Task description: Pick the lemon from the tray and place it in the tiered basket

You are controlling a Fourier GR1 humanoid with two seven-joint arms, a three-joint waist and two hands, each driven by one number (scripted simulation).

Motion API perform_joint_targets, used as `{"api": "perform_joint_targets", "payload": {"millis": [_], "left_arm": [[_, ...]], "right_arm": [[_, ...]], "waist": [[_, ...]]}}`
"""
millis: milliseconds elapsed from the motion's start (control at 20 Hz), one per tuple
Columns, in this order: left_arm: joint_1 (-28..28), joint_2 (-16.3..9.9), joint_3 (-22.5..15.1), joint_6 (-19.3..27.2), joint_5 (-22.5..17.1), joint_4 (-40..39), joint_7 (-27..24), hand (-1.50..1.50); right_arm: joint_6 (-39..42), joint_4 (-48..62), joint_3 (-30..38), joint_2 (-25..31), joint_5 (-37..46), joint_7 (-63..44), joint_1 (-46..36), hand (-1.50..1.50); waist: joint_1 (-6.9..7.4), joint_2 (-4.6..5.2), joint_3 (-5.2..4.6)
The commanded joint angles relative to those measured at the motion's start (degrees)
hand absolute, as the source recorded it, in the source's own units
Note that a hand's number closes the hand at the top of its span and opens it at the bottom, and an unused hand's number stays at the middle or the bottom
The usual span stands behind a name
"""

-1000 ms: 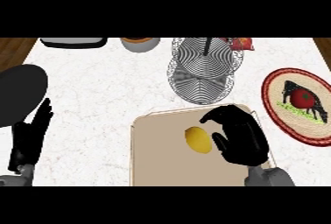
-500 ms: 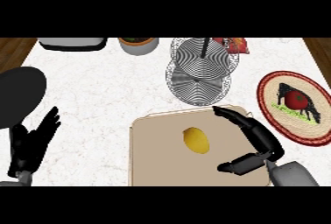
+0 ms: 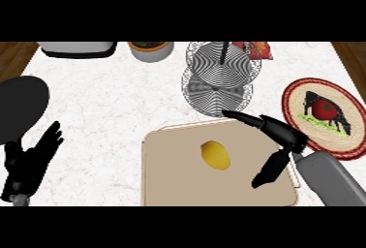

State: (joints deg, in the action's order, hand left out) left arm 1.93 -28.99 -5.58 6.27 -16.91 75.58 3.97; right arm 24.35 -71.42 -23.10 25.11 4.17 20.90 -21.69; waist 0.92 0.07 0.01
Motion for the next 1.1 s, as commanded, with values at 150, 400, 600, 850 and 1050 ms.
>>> {"api": "perform_joint_targets", "payload": {"millis": [150,400,600,850,1050], "left_arm": [[-2.3,-2.0,4.9,-3.8,-1.2,-0.8,3.8,0.0],[-0.4,0.5,4.6,-3.5,0.5,1.8,3.7,0.0],[4.1,4.4,2.3,-0.5,4.6,5.9,2.4,0.0],[3.3,3.5,6.0,-3.0,5.5,5.0,2.3,0.0],[-0.5,5.6,7.0,-5.6,6.3,-3.5,-1.7,0.0]], "right_arm": [[6.1,-5.2,-0.6,-2.5,1.8,-11.5,-1.3,-1.5],[10.9,-2.1,0.2,-3.6,4.2,-15.9,-5.1,-1.5],[12.1,0.1,3.1,-1.8,7.8,-15.0,-5.5,-1.5],[12.9,-4.4,4.7,-2.5,11.0,-18.8,-1.7,-1.5],[12.4,7.7,5.7,-3.5,15.4,-8.1,-3.5,-1.5]], "waist": [[-0.98,-0.16,-0.04],[-0.6,-0.07,-0.02],[-0.49,-0.09,0.0],[-0.81,-0.15,-0.01],[-0.7,0.02,-0.01]]}}
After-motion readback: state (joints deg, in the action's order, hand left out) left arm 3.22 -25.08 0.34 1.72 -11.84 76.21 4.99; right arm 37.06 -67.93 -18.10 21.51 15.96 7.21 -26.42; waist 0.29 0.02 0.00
